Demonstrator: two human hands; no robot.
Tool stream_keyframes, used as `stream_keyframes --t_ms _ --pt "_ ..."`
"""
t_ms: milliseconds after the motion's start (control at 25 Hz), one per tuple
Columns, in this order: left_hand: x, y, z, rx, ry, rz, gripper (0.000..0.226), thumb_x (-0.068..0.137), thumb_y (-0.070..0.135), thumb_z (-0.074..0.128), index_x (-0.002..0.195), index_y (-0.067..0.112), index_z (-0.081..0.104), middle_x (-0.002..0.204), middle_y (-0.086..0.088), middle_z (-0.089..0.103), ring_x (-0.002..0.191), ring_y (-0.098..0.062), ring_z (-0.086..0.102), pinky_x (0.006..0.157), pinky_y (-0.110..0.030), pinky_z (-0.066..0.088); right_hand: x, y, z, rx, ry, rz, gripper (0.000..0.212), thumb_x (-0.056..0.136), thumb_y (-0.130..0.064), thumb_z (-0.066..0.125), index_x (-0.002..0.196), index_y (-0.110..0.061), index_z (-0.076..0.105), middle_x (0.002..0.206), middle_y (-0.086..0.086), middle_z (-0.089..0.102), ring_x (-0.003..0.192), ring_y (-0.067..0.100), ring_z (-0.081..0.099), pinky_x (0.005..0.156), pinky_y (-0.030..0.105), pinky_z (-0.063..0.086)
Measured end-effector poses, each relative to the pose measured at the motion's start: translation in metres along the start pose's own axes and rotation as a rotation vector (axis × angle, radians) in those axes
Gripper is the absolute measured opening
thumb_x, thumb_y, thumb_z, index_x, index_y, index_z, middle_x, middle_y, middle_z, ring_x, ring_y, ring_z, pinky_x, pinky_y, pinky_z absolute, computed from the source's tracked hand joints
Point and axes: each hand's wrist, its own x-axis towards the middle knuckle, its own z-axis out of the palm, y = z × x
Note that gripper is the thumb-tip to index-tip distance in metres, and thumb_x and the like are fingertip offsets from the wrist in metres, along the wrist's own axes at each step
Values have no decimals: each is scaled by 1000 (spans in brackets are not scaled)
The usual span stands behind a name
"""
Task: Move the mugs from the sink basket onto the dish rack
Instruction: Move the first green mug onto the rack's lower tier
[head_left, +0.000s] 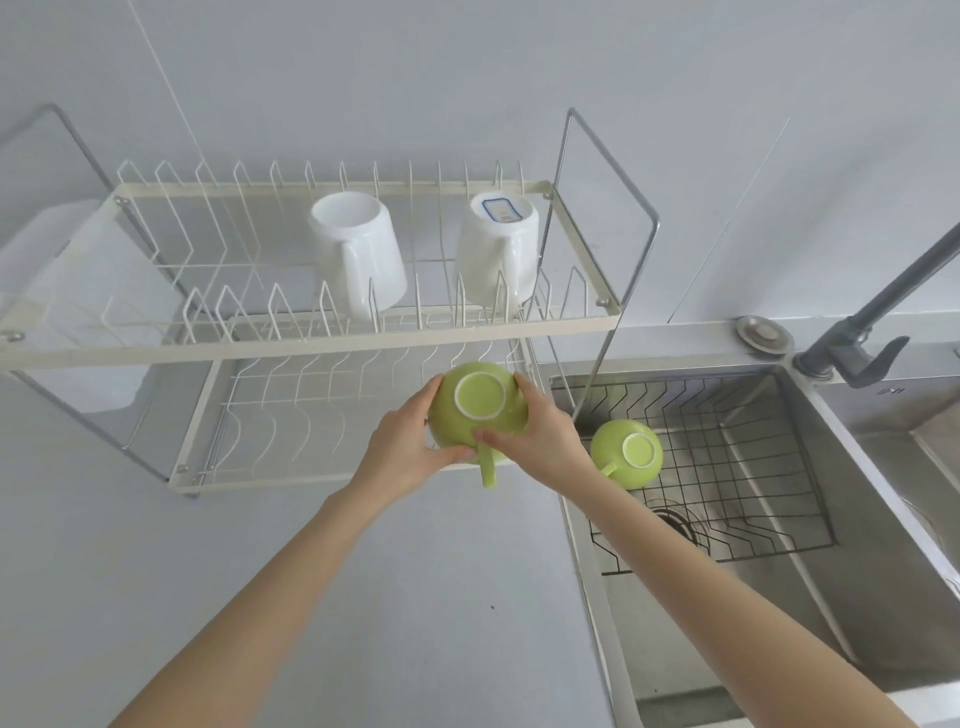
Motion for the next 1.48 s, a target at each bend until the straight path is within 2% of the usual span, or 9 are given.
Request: stream_keyframes --t_ms 80,160,320,520,800,960,1120,1320,1480 --pt "16 -5 1 16 -6 -31 95 67 29 79 143 21 22 134 -9 49 121 -29 43 94 -31 35 15 0 1 -6 -5 10 84 80 -30 68 146 -17 18 148 4 38 136 22 33 106 29 31" --pt "29 -8 1 14 -21 -43 94 67 28 79 142 21 23 125 -10 52 120 -29 41 91 -30 33 27 2 5 1 1 19 84 80 -31 67 146 -17 17 149 4 36 137 22 32 108 30 30" --pt "45 -12 0 20 -25 -12 82 67 24 79 136 21 34 99 5 45 111 -28 44 85 -25 30 44 6 12 21 -2 28 82 83 -31 64 146 -15 15 151 5 32 138 23 29 110 32 28" --pt "60 -19 3 -27 -82 43 68 67 21 79 127 17 46 114 -3 61 111 -23 52 88 -19 34 48 14 13 35 14 28 77 86 -34 59 146 -12 15 150 7 33 138 23 30 110 31 28" --pt "72 -13 5 -6 -71 125 64 66 16 79 123 11 50 111 0 57 100 -11 49 76 7 32 57 19 12 22 65 32 66 85 -34 58 140 -12 29 141 8 40 128 26 40 101 35 36" --pt "70 -12 6 17 -78 111 68 67 19 79 126 12 46 119 -6 59 107 -21 53 90 -20 37 55 18 13 0 52 27 71 86 -35 57 144 -14 21 146 8 35 132 25 36 105 36 33" --pt "62 -7 5 107 -73 68 79 70 27 75 136 18 33 134 -10 47 121 -30 45 105 -43 38 48 15 11 -75 43 -22 75 90 -35 52 147 -13 9 157 10 12 145 24 15 115 37 21" --pt "40 7 -8 264 -60 59 71 85 27 60 143 12 22 151 -9 30 135 -27 34 109 -38 31 24 8 2 -230 34 -138 70 92 -32 50 147 -15 9 158 9 12 145 24 14 113 38 25" --pt "10 15 -14 573 -36 148 65 88 36 50 142 11 23 148 -6 36 134 -23 36 108 -38 33 -4 6 -9 -373 1 -218 66 92 -29 49 146 -13 14 157 7 17 144 22 15 113 35 24"
